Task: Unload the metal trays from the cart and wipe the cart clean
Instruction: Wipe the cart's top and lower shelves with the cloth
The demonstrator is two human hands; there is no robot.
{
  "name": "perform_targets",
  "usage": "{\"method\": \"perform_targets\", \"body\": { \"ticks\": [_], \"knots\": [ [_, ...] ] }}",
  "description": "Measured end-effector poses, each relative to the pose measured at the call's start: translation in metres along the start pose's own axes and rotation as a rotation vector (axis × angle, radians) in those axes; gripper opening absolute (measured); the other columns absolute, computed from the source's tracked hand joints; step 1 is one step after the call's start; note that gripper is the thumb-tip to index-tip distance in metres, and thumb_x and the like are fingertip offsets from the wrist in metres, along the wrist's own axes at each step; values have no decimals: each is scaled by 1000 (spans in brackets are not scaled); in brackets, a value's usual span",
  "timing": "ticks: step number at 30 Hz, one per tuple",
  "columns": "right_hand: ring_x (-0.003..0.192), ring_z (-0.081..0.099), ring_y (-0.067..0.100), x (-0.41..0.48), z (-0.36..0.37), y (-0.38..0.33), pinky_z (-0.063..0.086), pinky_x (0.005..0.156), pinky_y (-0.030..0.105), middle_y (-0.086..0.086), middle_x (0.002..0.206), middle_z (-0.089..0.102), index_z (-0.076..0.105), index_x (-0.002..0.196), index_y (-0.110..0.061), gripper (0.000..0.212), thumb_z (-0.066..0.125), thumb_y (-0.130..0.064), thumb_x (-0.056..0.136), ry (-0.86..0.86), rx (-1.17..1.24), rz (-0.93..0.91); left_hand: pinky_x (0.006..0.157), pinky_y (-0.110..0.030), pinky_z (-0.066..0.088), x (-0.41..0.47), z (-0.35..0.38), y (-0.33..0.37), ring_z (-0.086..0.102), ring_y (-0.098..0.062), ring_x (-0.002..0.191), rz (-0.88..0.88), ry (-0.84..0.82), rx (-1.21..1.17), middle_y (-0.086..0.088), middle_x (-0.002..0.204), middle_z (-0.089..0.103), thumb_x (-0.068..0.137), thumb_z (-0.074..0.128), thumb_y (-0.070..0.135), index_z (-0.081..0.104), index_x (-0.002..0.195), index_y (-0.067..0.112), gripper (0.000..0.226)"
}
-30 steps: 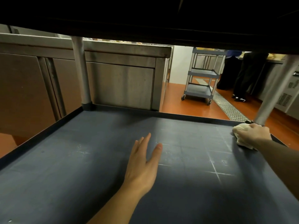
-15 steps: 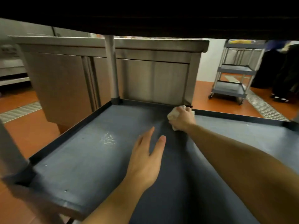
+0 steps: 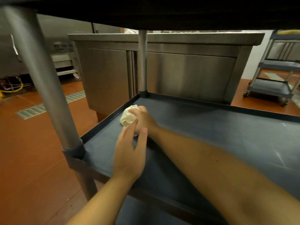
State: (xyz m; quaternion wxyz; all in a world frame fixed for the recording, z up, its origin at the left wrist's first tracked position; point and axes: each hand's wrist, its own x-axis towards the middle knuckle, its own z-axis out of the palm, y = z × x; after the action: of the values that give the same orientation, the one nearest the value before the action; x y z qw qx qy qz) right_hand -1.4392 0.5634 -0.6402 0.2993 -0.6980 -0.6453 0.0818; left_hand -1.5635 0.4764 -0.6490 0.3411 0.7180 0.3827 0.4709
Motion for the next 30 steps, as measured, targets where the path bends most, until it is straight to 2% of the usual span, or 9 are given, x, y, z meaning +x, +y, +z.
{"method": "perform_targets", "body": {
  "ticks": [3,5,7,10,16,21,25,28,30],
  "knots": [
    [112,49,23,-38,-5,-17,46,93,39,9,130,49,56,123,-18,41,63,-31,86,-30,-28,-160,85,6,24,-6,-5,1,41,21,102,76,99,-3,27,118,45,91,35,54,50,134,28,52],
    [110,51,21,-62,-13,-14,46,92,38,7,122,57,61,116,-17,35,64,-32,85,-40,-71,-160,88,1,24,-7,-8,0,41,18,104,71,133,-17,28,118,47,98,42,40,53,129,30,34],
    [118,48,21,-85,-31,1,40,100,30,7,130,53,60,124,-19,50,73,-34,78,-44,-64,-38,90,-4,24,-7,-9,1,37,13,107,18,108,-23,23,122,47,98,43,39,52,132,30,36],
    [119,48,26,-122,-75,40,32,94,21,12,128,55,60,126,-15,54,76,-29,76,15,-143,118,97,-17,25,-13,-4,7,37,4,118,-2,2,39,12,136,49,94,45,44,49,135,30,43],
    [117,50,30,-230,-180,135,38,93,31,13,129,53,59,127,-19,53,74,-36,79,225,-281,635,109,-30,33,-53,34,34,41,-10,131,151,-276,27,8,139,50,92,46,47,51,133,34,44],
    [116,54,34,-307,-225,163,41,97,41,17,126,59,58,127,-13,57,78,-30,76,361,-324,897,99,-34,43,-63,40,40,56,-17,114,316,-196,-19,1,119,64,91,47,42,64,121,18,42],
    [119,50,35,-273,-184,135,39,98,40,17,131,53,54,132,-14,63,79,-28,75,334,-286,766,92,-38,46,-62,38,47,61,-21,108,406,-205,15,-3,112,68,88,46,42,70,113,12,45],
    [114,52,26,-216,-130,93,42,89,30,6,134,46,49,134,-27,63,72,-45,78,247,-180,588,93,-32,43,-60,28,40,59,-16,108,336,-126,20,2,112,68,88,45,45,69,114,17,45],
    [117,50,25,-178,-96,65,36,91,26,5,136,43,49,133,-31,61,70,-47,77,209,-144,486,97,-31,40,-59,14,28,55,-13,111,261,-69,21,5,115,66,89,42,47,66,118,20,46]
  ]
}}
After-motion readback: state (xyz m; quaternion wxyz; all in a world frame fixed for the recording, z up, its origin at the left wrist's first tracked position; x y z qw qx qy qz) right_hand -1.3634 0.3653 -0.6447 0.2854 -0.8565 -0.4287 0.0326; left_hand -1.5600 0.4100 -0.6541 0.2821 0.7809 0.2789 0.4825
